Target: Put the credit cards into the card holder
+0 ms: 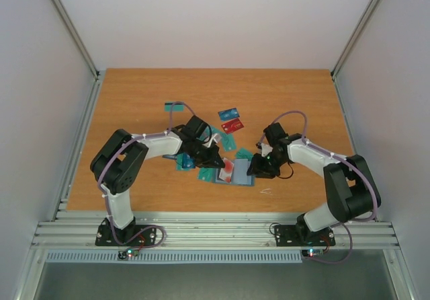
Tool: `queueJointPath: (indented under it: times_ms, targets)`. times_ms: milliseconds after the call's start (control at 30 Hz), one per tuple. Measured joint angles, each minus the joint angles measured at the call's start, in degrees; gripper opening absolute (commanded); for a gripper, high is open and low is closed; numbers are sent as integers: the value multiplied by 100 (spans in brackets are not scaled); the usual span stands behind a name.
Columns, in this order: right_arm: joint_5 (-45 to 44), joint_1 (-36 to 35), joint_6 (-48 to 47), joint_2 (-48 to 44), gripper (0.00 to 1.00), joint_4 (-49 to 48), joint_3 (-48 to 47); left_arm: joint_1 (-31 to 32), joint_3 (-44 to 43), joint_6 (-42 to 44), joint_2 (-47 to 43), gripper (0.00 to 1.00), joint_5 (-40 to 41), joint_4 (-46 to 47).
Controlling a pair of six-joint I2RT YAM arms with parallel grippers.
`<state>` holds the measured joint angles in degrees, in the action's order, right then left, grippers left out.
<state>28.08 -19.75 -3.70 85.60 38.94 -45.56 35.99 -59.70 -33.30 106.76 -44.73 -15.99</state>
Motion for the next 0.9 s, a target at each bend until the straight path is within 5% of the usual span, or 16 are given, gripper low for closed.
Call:
queueJointPath:
  times_ms: [133,900]
  targets:
    - [-46,11,-33,258,29,-24,160,33,-63,-70,0,0,7,-7]
    - [328,118,-212,557,28,-186,175,107,-114,-188,111,0,59,184]
